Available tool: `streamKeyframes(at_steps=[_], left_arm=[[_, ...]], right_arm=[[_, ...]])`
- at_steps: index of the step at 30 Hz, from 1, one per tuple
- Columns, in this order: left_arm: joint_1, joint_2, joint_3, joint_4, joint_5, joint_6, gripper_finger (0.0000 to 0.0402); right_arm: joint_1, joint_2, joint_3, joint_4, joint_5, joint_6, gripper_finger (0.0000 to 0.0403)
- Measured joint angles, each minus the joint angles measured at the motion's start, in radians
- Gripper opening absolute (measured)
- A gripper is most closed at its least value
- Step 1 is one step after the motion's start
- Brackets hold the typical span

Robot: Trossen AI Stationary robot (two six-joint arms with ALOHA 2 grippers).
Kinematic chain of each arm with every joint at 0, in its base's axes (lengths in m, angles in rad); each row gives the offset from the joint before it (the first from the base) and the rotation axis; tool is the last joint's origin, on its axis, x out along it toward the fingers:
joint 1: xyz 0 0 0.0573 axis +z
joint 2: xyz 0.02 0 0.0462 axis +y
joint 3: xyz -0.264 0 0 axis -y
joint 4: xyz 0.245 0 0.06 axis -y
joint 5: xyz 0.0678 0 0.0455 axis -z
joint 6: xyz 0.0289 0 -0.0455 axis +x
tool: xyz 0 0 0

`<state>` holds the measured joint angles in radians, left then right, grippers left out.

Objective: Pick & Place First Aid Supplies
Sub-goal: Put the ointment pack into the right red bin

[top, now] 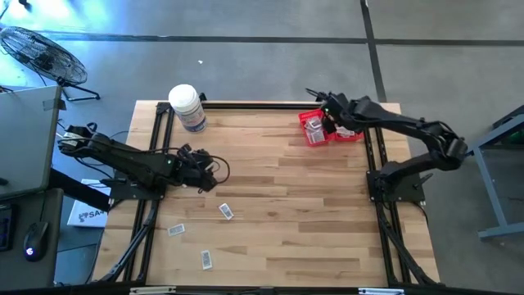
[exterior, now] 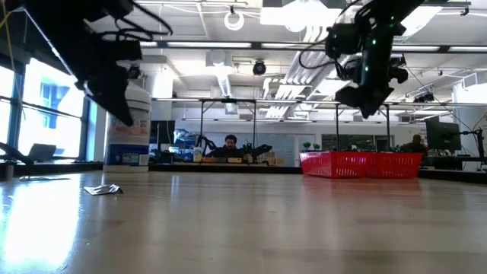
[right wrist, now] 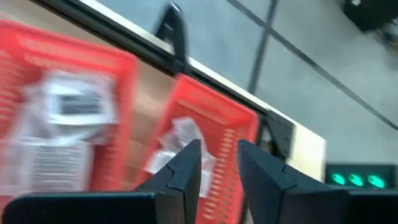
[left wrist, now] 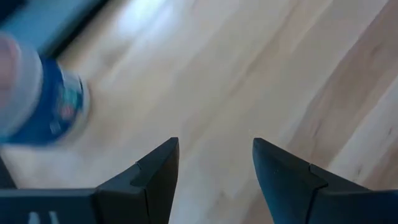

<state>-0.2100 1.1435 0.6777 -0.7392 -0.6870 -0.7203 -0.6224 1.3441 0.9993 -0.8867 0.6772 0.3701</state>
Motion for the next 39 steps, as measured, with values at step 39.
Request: streamKeyframes(at_steps=[39], left_arm=[[0.499,0.011,-0.103,-0.317,0.838,0.152,0.0199]], right_arm=[[0.454,-0.005,0.0,0.271,-0.015,0.101,0.0096]])
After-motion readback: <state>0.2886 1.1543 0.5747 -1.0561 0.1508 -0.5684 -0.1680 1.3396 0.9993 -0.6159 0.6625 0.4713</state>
